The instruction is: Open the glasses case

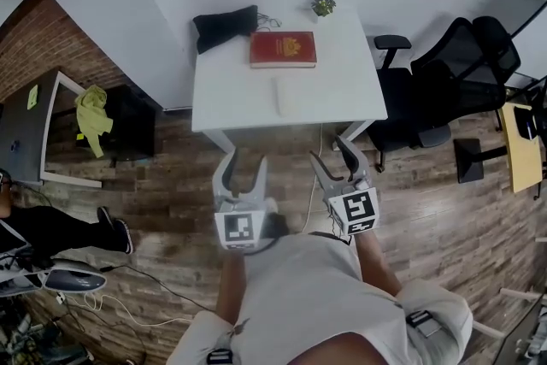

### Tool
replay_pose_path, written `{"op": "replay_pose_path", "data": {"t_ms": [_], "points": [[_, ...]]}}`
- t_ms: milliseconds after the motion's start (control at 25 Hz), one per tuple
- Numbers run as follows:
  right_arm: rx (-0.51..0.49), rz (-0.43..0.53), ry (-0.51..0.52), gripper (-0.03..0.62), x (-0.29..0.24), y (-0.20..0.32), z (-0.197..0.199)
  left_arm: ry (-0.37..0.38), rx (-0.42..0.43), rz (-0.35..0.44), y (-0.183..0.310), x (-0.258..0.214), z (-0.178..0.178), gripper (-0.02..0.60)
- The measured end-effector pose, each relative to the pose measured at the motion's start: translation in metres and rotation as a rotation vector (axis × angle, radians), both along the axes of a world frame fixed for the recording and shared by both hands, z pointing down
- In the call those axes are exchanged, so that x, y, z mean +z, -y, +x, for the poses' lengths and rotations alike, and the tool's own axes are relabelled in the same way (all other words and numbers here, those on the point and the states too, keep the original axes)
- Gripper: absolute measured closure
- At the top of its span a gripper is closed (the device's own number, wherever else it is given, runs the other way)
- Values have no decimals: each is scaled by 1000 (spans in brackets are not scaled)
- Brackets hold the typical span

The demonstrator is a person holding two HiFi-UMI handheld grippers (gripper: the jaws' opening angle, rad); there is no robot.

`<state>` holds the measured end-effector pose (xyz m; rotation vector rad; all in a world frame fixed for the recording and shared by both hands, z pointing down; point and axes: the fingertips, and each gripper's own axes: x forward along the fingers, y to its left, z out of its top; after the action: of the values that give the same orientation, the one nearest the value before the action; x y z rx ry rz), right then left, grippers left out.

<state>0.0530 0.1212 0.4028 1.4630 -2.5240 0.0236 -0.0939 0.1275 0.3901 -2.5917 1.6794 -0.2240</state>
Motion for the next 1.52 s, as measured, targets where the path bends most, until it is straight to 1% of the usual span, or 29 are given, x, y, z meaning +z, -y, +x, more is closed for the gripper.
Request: {"op": "replay_pose_path", "data": {"t_ms": [200,400,560,800,920,1040,1160,1320,1520], "points": [[25,-10,-14,338,-4,24,-13,-6,19,-11,26,5,-13,365],[38,1,-13,338,-4,49,-26,-5,53,29,53,3,-22,366],[52,9,-15,338,-6,68,-37,-13,76,19,75,4,-29,367],[74,12,-16,338,-4,90,-49,-2,117,35,101,6,-36,367],[84,4,-20,338,-2,96,-51,-3,128,20,109,8,-38,368],[89,-19,-26,338,4,103,-50,-6,130,-11,115,13,-38,368],[87,-37,-32,338,10,113,-49,-14,137,-12,124,19,-36,368],[76,-56,-36,338,20,128,-51,-28,114,-71,135,31,-38,368],[63,-72,-33,338,27,153,-46,-24,102,-94,157,39,-34,368]]}}
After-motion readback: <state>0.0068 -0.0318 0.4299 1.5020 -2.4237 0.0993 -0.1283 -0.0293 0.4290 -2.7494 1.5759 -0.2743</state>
